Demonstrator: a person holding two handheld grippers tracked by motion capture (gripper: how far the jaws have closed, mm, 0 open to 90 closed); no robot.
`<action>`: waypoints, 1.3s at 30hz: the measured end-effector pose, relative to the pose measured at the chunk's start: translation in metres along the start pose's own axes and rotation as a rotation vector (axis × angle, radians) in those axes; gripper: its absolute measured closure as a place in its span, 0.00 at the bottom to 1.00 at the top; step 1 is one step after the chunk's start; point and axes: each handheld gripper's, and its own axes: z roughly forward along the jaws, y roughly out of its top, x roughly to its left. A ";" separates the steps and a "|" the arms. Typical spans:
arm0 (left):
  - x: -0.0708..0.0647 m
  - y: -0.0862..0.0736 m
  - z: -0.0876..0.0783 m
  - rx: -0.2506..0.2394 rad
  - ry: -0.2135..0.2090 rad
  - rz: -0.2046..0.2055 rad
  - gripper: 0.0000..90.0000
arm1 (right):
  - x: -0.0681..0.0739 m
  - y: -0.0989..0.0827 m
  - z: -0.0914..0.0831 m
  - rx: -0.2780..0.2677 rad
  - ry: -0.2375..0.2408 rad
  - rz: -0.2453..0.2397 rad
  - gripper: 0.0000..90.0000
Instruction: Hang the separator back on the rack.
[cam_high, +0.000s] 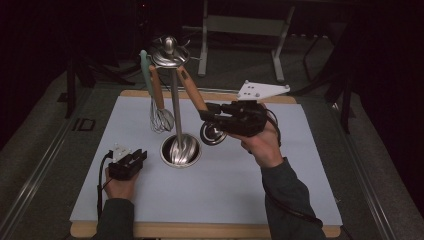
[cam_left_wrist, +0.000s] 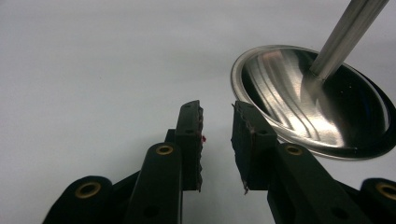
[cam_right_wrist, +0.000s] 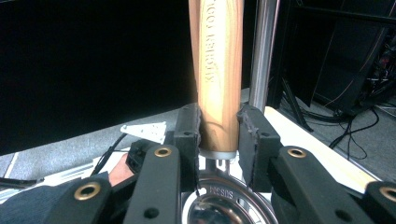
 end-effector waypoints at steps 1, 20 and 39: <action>0.000 0.000 0.000 0.000 0.000 0.000 0.81 | -0.001 0.000 0.002 -0.001 -0.003 0.002 0.79; 0.000 0.000 0.000 0.000 -0.001 -0.002 0.81 | -0.007 -0.003 0.039 0.058 -0.022 0.018 0.79; 0.000 0.000 0.000 0.000 0.001 -0.003 0.80 | -0.017 -0.024 0.023 0.175 -0.092 0.000 0.58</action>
